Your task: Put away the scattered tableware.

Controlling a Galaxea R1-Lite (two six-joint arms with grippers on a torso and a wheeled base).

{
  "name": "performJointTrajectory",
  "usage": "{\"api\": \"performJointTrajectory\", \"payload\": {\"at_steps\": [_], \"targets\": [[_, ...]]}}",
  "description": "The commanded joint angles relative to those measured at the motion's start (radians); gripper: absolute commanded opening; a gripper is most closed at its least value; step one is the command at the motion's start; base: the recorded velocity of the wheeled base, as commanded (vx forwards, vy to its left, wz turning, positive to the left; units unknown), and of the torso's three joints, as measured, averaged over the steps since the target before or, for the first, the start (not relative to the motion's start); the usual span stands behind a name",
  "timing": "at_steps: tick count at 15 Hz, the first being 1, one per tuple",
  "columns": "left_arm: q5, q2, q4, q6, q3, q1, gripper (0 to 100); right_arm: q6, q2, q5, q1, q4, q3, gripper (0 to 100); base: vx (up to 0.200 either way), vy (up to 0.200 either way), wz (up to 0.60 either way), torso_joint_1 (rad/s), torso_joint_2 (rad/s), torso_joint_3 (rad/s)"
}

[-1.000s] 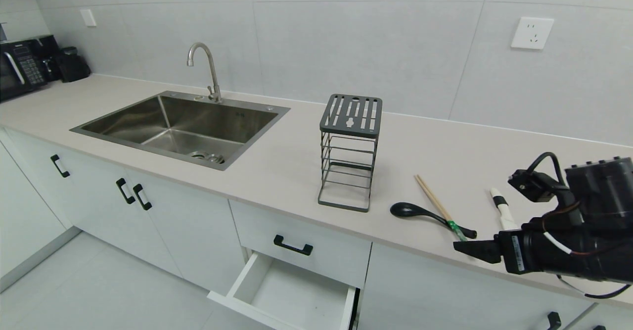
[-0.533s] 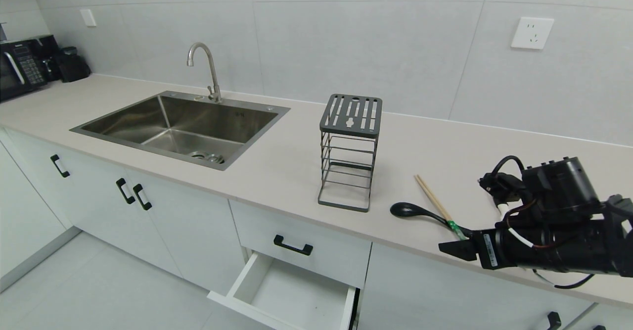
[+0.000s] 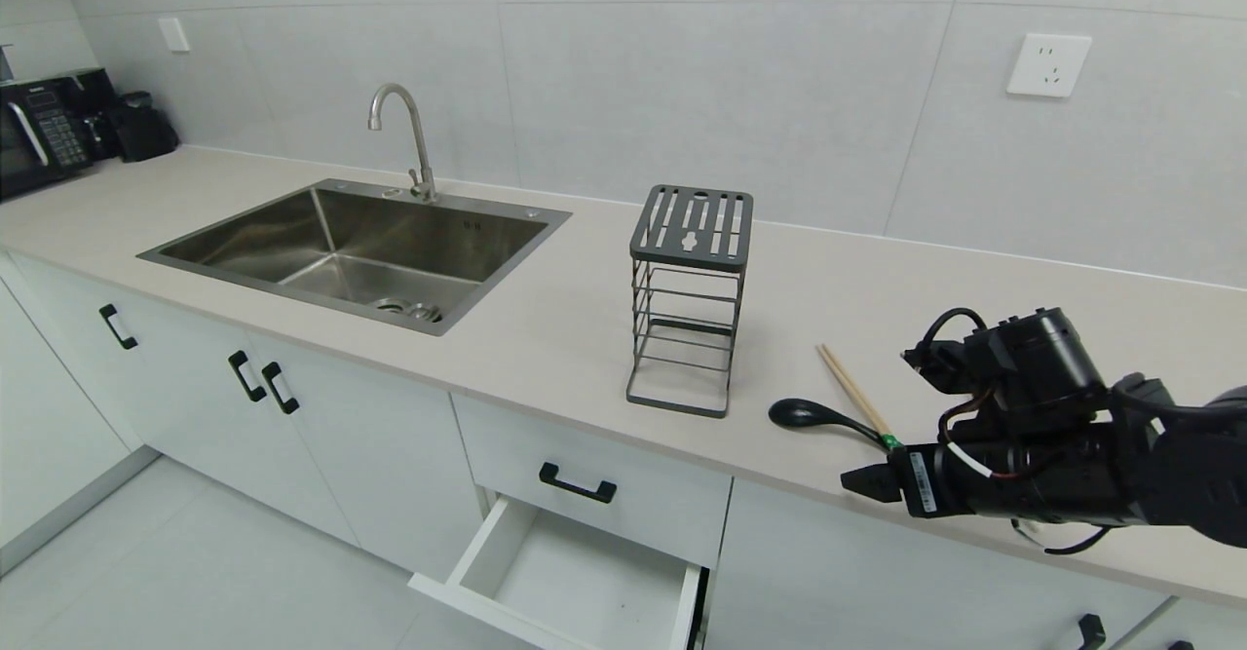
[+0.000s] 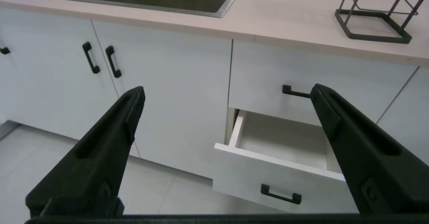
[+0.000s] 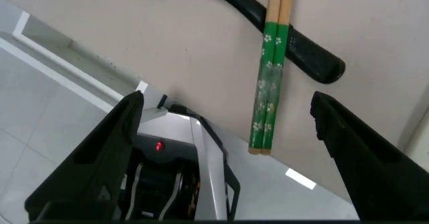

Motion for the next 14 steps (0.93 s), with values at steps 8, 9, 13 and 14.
{"api": "performJointTrajectory", "payload": {"at_steps": [8,9,13,14], "targets": [[0.000,0.001,0.000,0.000,0.000,0.000,100,0.071,0.070,-0.010,0.058,0.003,-0.033,100,0.000,0.000,0.00,0.000,0.00,0.000],[0.000,0.001,0.000,0.000,0.000,0.000,100,0.076,0.080,-0.028,0.054,0.003,-0.038,100,0.000,0.000,0.00,0.000,0.00,0.000],[0.000,0.001,0.000,0.000,0.000,0.000,100,0.145,0.104,-0.051,0.052,0.010,-0.065,0,0.000,0.000,0.00,0.000,0.00,0.000],[0.000,0.001,0.000,0.000,0.000,0.002,100,0.146,0.104,-0.059,0.051,0.012,-0.068,0,0.000,0.000,0.00,0.000,0.00,0.000]]}}
